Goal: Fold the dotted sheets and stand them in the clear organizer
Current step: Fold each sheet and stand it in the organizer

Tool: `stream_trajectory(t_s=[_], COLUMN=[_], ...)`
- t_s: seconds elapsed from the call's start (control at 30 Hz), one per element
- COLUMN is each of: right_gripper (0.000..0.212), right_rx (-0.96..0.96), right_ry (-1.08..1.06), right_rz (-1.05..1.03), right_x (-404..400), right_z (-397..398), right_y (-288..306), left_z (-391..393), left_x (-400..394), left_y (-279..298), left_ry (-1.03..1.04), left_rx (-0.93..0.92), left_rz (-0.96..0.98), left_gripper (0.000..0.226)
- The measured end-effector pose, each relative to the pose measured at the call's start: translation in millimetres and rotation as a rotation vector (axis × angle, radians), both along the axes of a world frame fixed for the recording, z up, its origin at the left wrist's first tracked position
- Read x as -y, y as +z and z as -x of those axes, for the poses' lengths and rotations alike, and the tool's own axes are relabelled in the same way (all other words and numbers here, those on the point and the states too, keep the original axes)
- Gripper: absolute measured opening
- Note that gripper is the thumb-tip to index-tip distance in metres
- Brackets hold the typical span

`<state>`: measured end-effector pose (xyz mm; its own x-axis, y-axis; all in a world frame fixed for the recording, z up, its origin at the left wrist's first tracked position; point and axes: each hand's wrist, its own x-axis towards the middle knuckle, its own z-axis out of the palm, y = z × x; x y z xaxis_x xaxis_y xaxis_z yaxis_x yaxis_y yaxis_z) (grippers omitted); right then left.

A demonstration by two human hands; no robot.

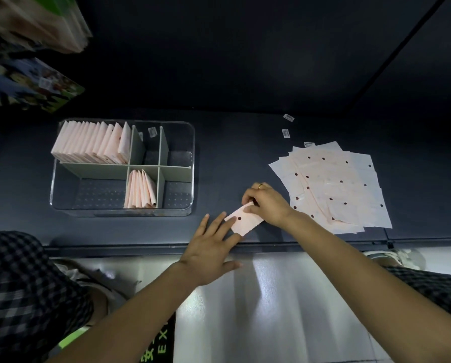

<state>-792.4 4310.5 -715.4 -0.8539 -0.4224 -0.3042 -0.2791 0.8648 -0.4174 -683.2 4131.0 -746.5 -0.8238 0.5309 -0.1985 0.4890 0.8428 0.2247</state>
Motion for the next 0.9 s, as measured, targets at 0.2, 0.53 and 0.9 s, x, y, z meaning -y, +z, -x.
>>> stream_trajectory(t_s=[0.2, 0.53, 0.9], right_gripper=[0.005, 0.015, 0.018], right_rx=[0.081, 0.250, 0.162], right_ry=[-0.156, -0.300, -0.524], right_rz=[0.046, 0.567, 0.673], right_x=[-9, 15, 112], right_z=[-24, -51, -44], right_y=[-2, 48, 70], left_z=[3, 40, 46], left_x=[-1, 23, 138], left_y=[15, 69, 81], left_ry=[0.470, 0.634, 0.472], left_rx=[0.148, 0.372, -0.193], left_rz=[-0.585, -0.692, -0.059], left_gripper=[0.040, 0.011, 0.037])
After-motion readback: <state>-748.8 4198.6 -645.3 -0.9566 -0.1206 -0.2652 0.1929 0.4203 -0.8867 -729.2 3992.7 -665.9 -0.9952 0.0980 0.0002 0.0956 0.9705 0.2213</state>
